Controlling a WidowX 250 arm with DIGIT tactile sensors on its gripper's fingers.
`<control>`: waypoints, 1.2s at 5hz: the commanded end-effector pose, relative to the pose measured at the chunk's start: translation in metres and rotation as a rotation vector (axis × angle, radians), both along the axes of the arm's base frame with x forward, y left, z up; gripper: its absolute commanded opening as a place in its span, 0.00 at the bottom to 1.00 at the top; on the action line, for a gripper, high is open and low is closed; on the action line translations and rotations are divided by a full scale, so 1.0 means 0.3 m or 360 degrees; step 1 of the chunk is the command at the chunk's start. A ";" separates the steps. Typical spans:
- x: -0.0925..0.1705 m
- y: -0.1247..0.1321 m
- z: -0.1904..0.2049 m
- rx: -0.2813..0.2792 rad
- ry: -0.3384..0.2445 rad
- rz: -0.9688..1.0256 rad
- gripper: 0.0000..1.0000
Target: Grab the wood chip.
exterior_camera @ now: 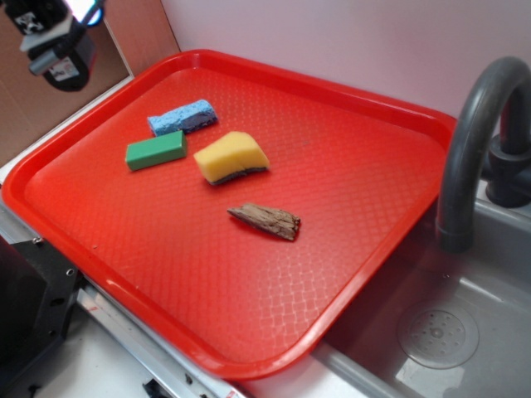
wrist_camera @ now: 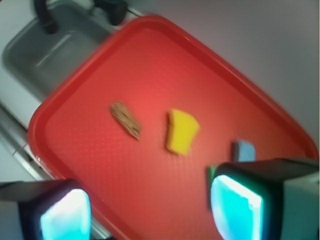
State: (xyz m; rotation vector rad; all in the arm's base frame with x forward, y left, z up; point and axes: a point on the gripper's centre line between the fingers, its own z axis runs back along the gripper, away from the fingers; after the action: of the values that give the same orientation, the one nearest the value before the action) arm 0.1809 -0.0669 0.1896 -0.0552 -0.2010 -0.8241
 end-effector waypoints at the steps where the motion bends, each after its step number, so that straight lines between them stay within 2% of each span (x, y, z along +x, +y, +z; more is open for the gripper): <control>1: 0.053 -0.094 -0.106 0.0015 -0.0110 -0.0729 1.00; 3: 0.099 -0.112 -0.238 0.0134 -0.0040 -0.0859 1.00; 4: 0.113 -0.142 -0.308 0.0077 -0.0014 -0.0936 1.00; 5: 0.103 -0.183 -0.375 0.0147 0.0062 -0.0991 1.00; 6: 0.087 -0.208 -0.439 0.0165 0.0116 -0.0997 1.00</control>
State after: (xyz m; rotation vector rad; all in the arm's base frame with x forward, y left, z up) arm 0.2146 -0.1250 0.0495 -0.0574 -0.0306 -1.4481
